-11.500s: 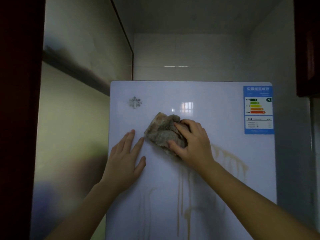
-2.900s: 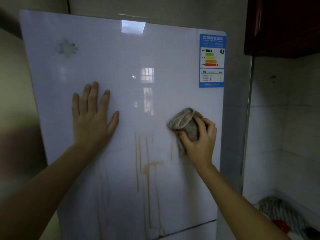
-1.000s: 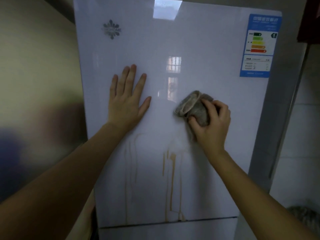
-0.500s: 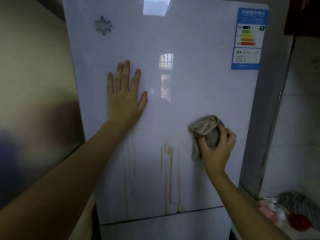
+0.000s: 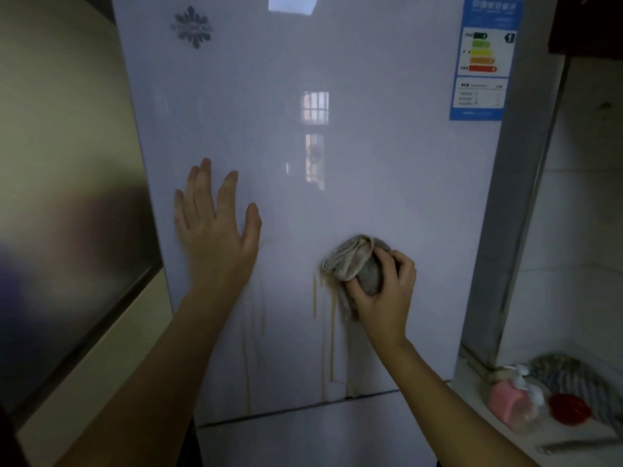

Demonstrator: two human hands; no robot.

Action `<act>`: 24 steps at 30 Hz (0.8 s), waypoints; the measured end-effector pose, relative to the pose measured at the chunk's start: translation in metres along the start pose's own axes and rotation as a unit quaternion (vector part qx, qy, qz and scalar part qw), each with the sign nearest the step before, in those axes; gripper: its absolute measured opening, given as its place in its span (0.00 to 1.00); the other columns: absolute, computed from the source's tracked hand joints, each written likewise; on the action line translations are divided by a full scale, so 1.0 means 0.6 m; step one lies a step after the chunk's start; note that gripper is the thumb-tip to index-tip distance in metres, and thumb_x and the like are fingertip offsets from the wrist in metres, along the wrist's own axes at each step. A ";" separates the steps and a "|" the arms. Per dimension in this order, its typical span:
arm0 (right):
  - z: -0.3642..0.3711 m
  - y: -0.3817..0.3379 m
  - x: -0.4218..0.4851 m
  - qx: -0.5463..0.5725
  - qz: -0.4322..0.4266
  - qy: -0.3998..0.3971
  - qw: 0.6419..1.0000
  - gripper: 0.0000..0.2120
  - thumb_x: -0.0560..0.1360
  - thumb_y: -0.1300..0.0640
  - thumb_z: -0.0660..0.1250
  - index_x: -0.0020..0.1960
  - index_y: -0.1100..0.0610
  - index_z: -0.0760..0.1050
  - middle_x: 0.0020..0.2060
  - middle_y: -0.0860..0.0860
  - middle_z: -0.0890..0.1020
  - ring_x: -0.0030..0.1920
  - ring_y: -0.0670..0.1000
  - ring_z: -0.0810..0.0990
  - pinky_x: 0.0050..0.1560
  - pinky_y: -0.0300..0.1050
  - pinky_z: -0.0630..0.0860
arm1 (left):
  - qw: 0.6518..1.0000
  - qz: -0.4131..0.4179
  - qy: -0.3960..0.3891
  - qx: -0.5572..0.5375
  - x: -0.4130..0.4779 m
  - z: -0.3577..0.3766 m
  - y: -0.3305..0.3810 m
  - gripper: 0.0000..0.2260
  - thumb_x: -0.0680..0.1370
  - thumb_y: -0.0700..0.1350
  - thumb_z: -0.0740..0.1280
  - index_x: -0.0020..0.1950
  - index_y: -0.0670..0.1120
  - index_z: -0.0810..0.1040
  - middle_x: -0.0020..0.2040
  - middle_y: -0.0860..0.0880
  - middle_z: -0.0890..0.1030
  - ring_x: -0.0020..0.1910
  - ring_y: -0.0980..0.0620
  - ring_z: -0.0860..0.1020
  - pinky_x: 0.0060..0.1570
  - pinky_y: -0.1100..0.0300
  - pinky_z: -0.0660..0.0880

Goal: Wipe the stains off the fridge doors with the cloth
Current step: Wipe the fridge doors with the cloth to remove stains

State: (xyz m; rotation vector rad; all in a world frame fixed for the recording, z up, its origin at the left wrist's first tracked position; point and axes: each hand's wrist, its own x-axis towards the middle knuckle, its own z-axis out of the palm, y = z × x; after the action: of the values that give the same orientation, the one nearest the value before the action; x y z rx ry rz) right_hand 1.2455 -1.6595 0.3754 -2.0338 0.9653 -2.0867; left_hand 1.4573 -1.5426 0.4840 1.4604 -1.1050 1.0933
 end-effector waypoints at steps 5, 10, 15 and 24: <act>0.050 -0.056 0.020 -0.042 -0.090 -0.054 0.994 0.30 0.69 0.46 0.80 0.67 0.55 0.78 0.62 0.56 0.74 0.61 0.56 0.73 0.60 0.55 0.73 | 1.000 0.003 -0.010 0.011 -0.101 -0.002 -0.056 0.22 0.81 0.49 0.63 0.73 0.43 0.71 0.78 0.38 0.65 0.76 0.37 0.64 0.74 0.40 0.63; 0.081 -0.097 0.035 -0.038 -0.113 -0.044 0.992 0.29 0.67 0.49 0.81 0.65 0.55 0.79 0.60 0.57 0.75 0.59 0.56 0.73 0.59 0.52 0.72 | 0.995 0.054 -0.059 0.059 -0.142 0.008 -0.095 0.24 0.81 0.51 0.63 0.76 0.44 0.70 0.78 0.37 0.64 0.77 0.37 0.63 0.74 0.41 0.63; 0.089 -0.111 0.039 -0.041 -0.126 -0.054 0.990 0.29 0.67 0.49 0.81 0.65 0.55 0.79 0.60 0.56 0.75 0.60 0.57 0.73 0.59 0.56 0.73 | 0.993 0.082 -0.055 0.066 -0.140 0.006 -0.108 0.25 0.80 0.51 0.65 0.76 0.44 0.70 0.78 0.38 0.65 0.77 0.40 0.64 0.72 0.41 0.67; 0.096 -0.117 0.037 -0.068 -0.242 -0.116 0.961 0.30 0.68 0.44 0.77 0.66 0.55 0.79 0.60 0.57 0.76 0.58 0.59 0.75 0.56 0.56 0.74 | 0.990 0.094 -0.089 0.051 -0.144 -0.001 -0.118 0.25 0.82 0.52 0.62 0.78 0.45 0.67 0.80 0.39 0.61 0.80 0.41 0.60 0.75 0.41 0.64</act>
State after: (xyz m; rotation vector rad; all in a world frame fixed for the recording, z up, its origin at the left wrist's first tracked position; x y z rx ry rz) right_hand 1.3218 -1.6358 0.4238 -2.7408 0.6349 -1.9434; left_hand 1.5106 -1.5242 0.3875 1.5830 -1.3514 1.1806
